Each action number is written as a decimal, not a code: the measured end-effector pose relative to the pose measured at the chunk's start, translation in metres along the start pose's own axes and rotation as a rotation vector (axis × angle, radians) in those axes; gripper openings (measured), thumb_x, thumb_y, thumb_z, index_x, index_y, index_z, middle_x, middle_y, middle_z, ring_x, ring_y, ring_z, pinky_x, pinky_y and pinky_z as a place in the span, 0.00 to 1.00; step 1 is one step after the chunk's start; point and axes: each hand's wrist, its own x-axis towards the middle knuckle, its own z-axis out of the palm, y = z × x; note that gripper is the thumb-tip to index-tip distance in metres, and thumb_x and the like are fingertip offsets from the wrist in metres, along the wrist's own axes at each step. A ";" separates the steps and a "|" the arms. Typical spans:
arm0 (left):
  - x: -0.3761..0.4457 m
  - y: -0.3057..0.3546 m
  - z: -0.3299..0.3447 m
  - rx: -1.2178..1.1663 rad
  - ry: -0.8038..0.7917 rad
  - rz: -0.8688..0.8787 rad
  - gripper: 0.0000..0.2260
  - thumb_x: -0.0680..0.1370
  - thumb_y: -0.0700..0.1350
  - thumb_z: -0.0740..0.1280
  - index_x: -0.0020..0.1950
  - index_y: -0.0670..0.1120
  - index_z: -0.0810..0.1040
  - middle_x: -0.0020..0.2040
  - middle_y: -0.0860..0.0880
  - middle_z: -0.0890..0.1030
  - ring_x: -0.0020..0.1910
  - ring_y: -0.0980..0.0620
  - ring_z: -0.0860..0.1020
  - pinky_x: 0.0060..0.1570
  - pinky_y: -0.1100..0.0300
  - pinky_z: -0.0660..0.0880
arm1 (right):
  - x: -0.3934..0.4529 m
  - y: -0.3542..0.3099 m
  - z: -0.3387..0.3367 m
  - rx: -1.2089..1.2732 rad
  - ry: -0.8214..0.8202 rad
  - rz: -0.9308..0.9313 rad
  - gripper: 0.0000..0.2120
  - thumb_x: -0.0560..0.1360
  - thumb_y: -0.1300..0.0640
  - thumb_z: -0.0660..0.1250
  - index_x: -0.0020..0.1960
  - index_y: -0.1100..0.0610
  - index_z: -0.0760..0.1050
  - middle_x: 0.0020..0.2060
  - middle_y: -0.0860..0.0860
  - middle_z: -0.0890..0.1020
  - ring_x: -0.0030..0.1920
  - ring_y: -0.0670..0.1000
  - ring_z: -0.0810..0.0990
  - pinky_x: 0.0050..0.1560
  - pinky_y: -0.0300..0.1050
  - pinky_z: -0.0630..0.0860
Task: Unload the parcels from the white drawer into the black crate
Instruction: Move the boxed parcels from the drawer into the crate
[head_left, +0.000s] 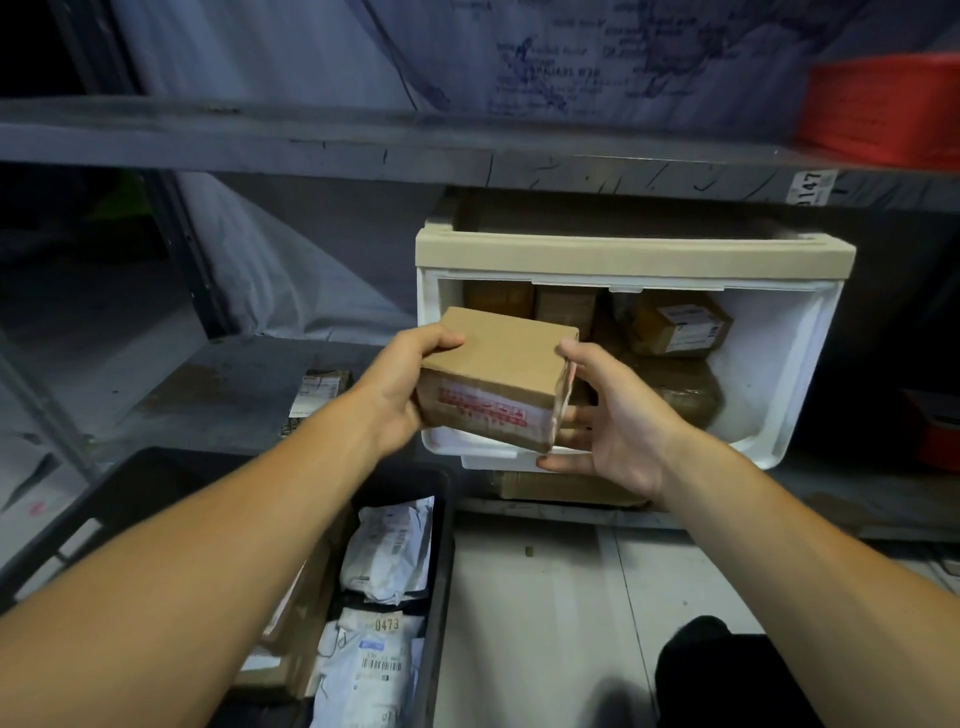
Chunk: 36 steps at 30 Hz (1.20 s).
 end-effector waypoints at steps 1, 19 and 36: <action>0.000 0.000 0.000 0.006 0.014 0.000 0.10 0.78 0.50 0.67 0.56 0.47 0.80 0.43 0.47 0.84 0.47 0.47 0.80 0.53 0.49 0.75 | -0.001 -0.001 0.001 -0.025 0.017 -0.015 0.16 0.78 0.38 0.64 0.60 0.46 0.75 0.55 0.60 0.81 0.56 0.61 0.82 0.54 0.57 0.82; -0.006 -0.014 0.012 -0.038 -0.016 -0.116 0.19 0.76 0.55 0.72 0.65 0.49 0.79 0.58 0.41 0.84 0.58 0.41 0.81 0.47 0.47 0.79 | 0.004 0.008 0.011 -0.175 -0.010 -0.098 0.32 0.67 0.36 0.73 0.63 0.54 0.74 0.57 0.53 0.84 0.60 0.54 0.81 0.58 0.60 0.78; -0.016 -0.004 0.016 0.058 -0.035 0.039 0.08 0.75 0.50 0.73 0.52 0.49 0.82 0.54 0.46 0.82 0.58 0.43 0.79 0.60 0.40 0.78 | 0.007 0.002 -0.002 0.227 0.178 -0.062 0.13 0.79 0.47 0.69 0.61 0.51 0.74 0.56 0.58 0.81 0.56 0.60 0.81 0.48 0.57 0.83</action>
